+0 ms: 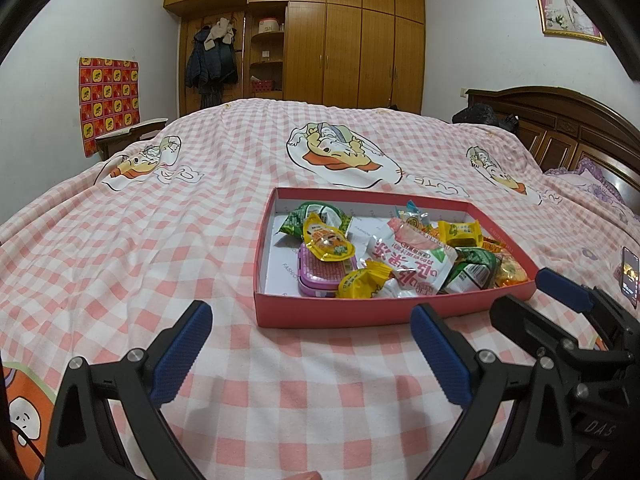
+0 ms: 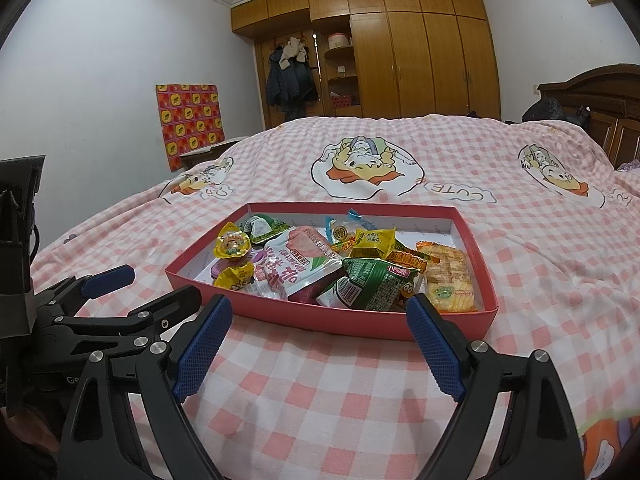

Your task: Organize snacks

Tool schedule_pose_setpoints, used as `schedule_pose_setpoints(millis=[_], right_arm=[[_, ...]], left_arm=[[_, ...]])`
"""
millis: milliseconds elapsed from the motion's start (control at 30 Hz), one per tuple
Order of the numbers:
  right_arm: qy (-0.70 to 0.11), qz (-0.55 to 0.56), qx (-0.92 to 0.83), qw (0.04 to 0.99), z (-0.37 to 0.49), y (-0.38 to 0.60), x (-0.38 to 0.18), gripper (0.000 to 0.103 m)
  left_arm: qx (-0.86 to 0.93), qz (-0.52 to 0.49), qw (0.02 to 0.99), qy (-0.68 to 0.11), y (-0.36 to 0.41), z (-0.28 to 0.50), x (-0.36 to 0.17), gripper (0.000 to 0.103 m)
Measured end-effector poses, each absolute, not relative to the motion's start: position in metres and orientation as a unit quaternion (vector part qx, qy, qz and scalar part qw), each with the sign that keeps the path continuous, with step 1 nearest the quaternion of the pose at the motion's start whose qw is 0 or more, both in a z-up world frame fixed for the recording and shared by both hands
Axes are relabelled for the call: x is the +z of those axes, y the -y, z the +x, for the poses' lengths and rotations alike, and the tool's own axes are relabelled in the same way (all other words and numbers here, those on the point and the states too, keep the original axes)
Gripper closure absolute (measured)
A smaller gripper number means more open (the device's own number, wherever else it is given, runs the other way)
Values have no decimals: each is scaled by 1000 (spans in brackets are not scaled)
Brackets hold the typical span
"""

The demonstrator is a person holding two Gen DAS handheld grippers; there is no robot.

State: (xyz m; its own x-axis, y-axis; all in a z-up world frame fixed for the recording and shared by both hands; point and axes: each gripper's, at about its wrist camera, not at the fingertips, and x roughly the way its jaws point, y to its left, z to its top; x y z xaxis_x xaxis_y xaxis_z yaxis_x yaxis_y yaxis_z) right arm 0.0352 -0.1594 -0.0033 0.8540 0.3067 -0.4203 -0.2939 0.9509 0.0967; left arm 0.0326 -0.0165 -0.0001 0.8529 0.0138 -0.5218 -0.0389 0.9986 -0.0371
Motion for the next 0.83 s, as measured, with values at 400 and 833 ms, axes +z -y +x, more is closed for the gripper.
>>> schedule_pose_setpoints(millis=[400,833], right_arm=[[-225,17,157,962,35,159,-5,12],[-226,19,158,961,34,160,-4,11]], left_arm=[[15,-23,962,-272,16,34,-2,2],[14,-24,962,-272,16,33,-3,2]])
